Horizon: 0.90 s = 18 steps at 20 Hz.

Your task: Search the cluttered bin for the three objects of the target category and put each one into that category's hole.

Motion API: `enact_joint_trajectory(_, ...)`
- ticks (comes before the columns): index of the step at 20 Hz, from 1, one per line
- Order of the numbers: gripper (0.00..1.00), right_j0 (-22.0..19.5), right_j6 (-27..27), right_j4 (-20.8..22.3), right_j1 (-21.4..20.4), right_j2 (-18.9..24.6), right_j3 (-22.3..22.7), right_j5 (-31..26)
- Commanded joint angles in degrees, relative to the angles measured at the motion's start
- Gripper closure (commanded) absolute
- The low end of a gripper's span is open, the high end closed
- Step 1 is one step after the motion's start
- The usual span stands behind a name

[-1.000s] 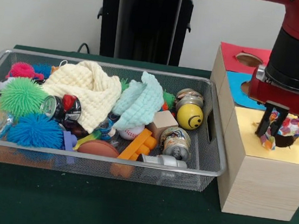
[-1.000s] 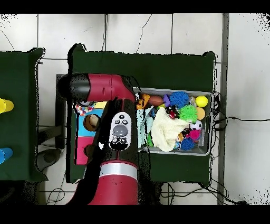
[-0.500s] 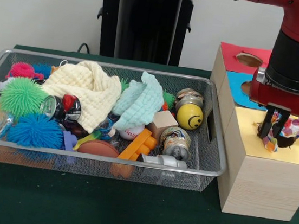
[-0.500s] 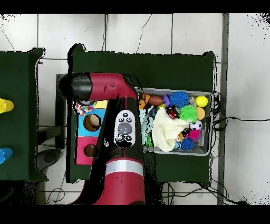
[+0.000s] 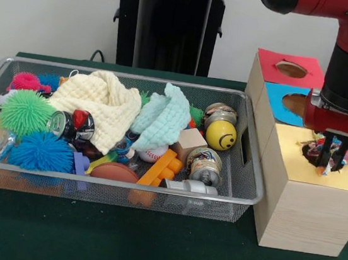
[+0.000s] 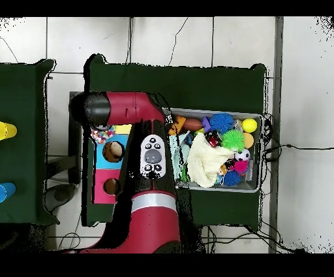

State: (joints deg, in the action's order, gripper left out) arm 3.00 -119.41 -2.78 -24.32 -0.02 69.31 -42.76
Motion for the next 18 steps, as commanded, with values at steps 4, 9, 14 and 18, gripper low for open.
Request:
enact_joint_trajectory(4, 1.00, -2.04, 3.42, 3.40, 3.74, 8.47, 9.47, 5.65)
enact_joint_trajectory(9, 1.00, -1.99, 1.82, 4.91, 4.30, 7.64, 10.67, 5.99)
enact_joint_trajectory(14, 1.00, -2.69, 2.24, 5.66, 4.58, 7.74, 11.83, 7.59)
enact_joint_trajectory(18, 1.00, -2.21, 2.19, 5.73, 4.74, 7.02, 10.51, 6.19)
